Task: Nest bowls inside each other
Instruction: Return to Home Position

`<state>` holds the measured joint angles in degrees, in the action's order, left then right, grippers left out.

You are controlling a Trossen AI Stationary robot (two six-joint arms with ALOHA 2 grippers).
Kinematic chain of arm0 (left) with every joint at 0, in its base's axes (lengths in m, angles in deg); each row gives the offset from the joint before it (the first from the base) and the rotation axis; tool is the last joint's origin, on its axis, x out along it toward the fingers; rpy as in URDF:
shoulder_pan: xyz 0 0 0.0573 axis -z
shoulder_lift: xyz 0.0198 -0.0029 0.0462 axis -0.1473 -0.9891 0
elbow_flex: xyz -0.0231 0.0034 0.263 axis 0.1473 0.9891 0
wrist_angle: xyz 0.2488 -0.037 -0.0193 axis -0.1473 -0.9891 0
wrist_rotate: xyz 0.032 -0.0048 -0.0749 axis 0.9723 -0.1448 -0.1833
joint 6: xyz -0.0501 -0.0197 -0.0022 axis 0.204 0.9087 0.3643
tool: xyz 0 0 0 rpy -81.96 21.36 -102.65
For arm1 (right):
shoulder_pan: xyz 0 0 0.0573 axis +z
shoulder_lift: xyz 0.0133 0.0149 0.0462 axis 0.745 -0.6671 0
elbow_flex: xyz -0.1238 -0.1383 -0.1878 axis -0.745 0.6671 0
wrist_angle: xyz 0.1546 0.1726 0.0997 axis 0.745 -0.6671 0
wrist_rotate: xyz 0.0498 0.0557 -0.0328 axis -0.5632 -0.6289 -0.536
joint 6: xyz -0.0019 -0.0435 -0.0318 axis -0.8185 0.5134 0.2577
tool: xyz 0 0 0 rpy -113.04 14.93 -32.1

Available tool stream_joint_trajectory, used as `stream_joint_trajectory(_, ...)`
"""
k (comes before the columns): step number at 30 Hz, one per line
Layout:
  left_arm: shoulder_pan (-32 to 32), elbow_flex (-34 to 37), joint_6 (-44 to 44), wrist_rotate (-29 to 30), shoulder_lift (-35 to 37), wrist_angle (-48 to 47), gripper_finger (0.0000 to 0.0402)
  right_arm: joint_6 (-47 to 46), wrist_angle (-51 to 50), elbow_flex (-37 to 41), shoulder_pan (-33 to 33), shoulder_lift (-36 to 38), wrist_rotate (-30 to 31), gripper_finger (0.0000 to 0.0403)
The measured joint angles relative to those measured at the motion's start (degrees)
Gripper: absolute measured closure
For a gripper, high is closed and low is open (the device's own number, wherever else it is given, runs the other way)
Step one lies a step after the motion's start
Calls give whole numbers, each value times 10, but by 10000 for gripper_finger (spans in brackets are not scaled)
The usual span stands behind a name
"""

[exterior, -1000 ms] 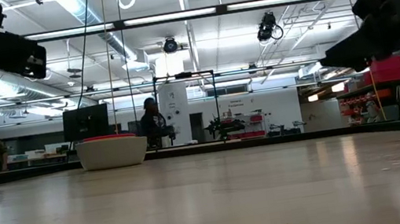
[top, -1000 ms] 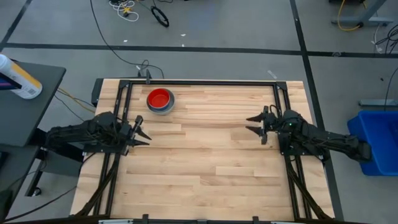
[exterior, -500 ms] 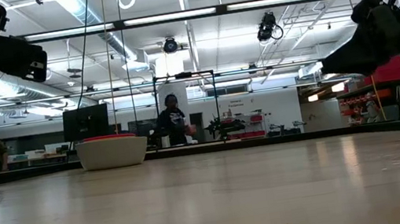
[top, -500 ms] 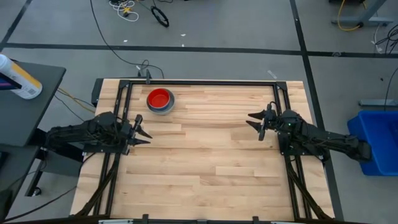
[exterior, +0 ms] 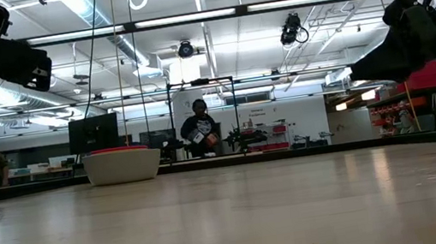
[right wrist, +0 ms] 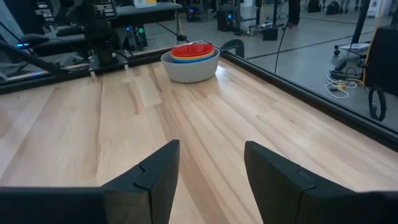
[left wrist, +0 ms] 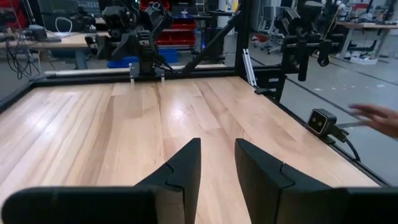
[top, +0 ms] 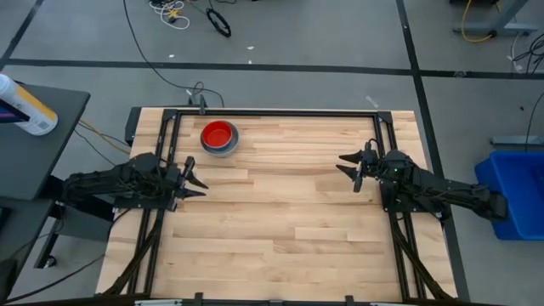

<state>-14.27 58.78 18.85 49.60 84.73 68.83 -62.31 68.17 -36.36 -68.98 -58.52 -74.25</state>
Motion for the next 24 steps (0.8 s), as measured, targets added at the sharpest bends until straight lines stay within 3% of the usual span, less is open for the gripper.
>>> stream_joint_trajectory(7, 0, 0, -4, 43, 0, 39, 294, 0, 0, 0, 0, 0, 0, 212)
stream_joint_trajectory(14, 0, 0, 33, -19, 0, 112, 294, 0, 0, 0, 0, 0, 0, 206)
stream_joint_trajectory(21, 0, 75, 107, -18, 0, 205, 294, 0, 0, 0, 0, 0, 0, 213)
stream_joint_trajectory(24, 0, 75, 102, -4, -1, 211, 294, 0, 0, 0, 0, 0, 0, 215)
